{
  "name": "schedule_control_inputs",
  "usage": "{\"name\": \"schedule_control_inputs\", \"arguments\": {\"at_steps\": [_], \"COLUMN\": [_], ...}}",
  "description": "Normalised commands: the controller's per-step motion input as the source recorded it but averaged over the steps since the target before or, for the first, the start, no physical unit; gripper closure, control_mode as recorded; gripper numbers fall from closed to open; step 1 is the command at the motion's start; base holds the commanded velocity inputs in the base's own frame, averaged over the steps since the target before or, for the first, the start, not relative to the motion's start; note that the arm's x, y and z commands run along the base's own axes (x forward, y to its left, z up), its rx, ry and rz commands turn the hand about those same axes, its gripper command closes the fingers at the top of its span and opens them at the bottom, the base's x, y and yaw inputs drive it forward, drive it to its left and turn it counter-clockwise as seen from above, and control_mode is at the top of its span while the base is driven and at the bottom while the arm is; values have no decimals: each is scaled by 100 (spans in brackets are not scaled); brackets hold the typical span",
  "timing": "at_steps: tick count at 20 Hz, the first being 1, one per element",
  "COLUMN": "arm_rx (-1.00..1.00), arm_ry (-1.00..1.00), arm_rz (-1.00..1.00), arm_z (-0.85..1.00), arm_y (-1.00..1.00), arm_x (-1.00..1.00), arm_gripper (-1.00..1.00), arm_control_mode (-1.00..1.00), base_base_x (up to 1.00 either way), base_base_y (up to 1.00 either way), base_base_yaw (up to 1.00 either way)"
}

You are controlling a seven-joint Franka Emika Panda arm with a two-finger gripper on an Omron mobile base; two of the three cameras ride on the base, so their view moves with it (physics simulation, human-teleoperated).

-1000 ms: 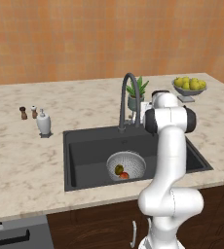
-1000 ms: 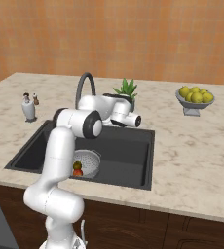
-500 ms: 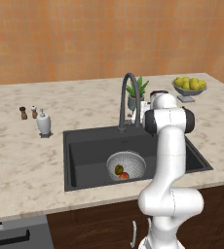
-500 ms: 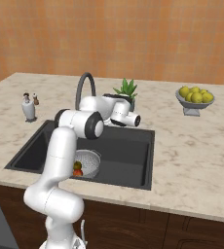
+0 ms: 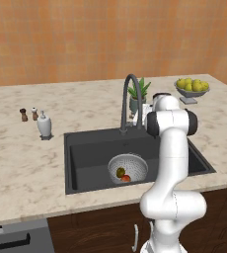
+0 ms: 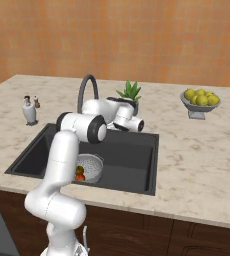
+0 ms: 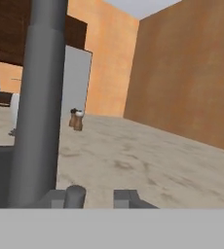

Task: Put the colander in the sink, put the kiwi, apple in the colander, and turn on the sink faucet and pour water over the colander.

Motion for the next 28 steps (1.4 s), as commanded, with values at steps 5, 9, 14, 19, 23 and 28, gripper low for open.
{"name": "schedule_control_inputs", "arguments": {"at_steps": [5, 9, 14, 19, 23, 28], "arm_rx": [8, 2, 0, 0, 0, 0], "arm_ry": [1, 2, 0, 0, 0, 0], "arm_rz": [-14, -12, -3, 0, 0, 0], "arm_z": [-10, -5, -10, -8, -6, -6], "arm_y": [-28, -43, -58, -69, -75, -77], "arm_x": [0, 0, 0, 0, 0, 0], "arm_gripper": [100, 100, 100, 100, 100, 100], "arm_control_mode": [-100, -100, -100, -100, -100, -100], "base_base_x": [0, 0, 0, 0, 0, 0], "base_base_y": [0, 0, 0, 0, 0, 0], "base_base_yaw": [0, 0, 0, 0, 0, 0]}}
